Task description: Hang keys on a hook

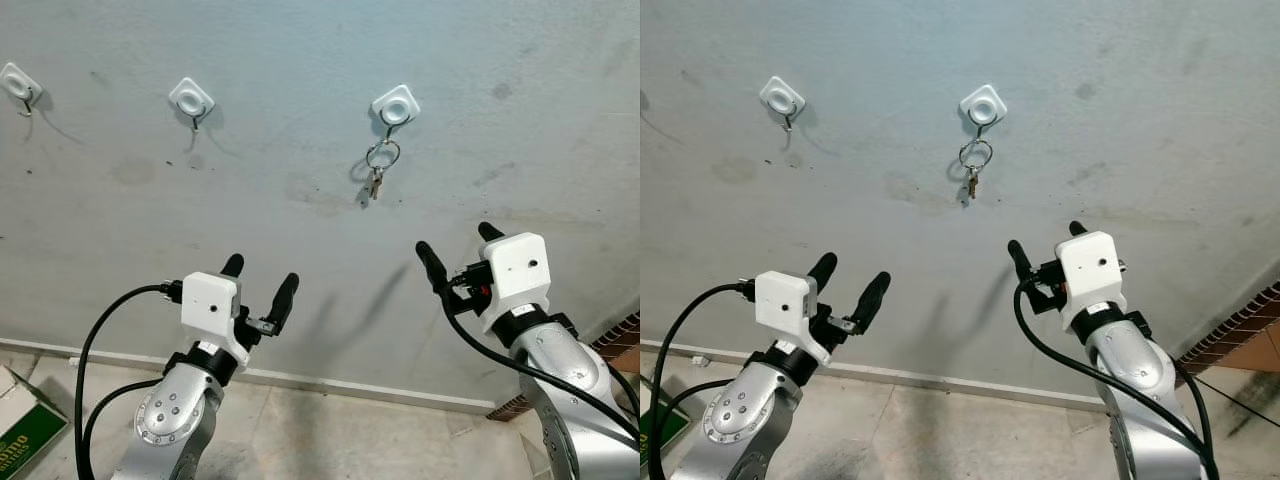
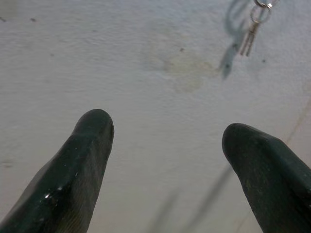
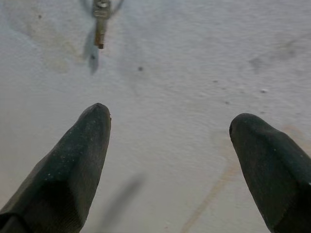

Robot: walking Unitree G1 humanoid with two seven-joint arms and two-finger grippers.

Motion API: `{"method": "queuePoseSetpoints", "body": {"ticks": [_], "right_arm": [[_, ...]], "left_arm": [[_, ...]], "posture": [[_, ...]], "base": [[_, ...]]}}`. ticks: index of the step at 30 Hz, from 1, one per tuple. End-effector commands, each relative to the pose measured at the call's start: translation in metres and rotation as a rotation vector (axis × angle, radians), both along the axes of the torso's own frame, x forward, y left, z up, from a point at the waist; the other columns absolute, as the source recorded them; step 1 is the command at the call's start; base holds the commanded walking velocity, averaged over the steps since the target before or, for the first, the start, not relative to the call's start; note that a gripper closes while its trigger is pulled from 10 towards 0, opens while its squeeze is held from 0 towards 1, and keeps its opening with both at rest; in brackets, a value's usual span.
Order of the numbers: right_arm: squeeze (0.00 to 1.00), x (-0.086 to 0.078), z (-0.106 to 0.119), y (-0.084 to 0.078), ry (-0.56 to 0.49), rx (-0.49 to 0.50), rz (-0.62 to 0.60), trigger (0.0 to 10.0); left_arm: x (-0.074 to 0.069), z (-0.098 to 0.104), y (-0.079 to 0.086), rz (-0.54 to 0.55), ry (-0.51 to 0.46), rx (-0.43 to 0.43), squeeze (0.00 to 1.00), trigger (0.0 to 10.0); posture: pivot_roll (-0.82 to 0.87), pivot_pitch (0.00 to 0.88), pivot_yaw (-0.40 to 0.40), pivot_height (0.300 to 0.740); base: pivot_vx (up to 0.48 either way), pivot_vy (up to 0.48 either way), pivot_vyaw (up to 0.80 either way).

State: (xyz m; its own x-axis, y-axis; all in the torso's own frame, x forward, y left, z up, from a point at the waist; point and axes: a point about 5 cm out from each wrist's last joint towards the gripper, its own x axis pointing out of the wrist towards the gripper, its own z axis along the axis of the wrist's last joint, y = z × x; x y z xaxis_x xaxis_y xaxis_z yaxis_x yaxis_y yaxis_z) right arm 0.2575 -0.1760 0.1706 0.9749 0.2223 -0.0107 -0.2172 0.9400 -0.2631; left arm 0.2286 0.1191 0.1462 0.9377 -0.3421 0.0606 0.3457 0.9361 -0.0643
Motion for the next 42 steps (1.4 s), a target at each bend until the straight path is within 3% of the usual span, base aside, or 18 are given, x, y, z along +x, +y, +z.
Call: {"method": "queuePoseSetpoints", "body": {"ticks": [1, 24, 31, 42], "right_arm": [[0.00, 0.001, 0.001, 0.003, 0.004, 0.010, 0.002, 10.0], [0.00, 0.003, 0.004, 0.012, -0.003, 0.032, 0.009, 10.0], [0.00, 0.005, 0.006, 0.014, -0.011, 0.039, 0.012, 10.0], [0.00, 0.007, 0.005, 0.017, -0.001, 0.040, 0.021, 10.0]], "left_arm": [[-0.001, 0.001, 0.006, 0.020, 0.008, 0.010, 0.00, 10.0], [0.000, -0.001, 0.004, 0.014, 0.030, 0.010, 0.00, 10.0], [-0.002, -0.004, 0.005, 0.024, 0.041, 0.024, 0.00, 10.0], [0.000, -0.007, 0.006, 0.030, 0.078, -0.001, 0.00, 10.0]], "posture": [[-0.03, 0.112, 0.022, 0.740], [-0.03, 0.112, 0.027, 0.740], [-0.03, 0.110, 0.026, 0.740], [-0.03, 0.108, 0.026, 0.740]], "base": [[0.000, 0.458, 0.00], [0.000, 0.462, 0.00], [0.000, 0.000, 0.00], [0.000, 0.000, -0.76]]}}
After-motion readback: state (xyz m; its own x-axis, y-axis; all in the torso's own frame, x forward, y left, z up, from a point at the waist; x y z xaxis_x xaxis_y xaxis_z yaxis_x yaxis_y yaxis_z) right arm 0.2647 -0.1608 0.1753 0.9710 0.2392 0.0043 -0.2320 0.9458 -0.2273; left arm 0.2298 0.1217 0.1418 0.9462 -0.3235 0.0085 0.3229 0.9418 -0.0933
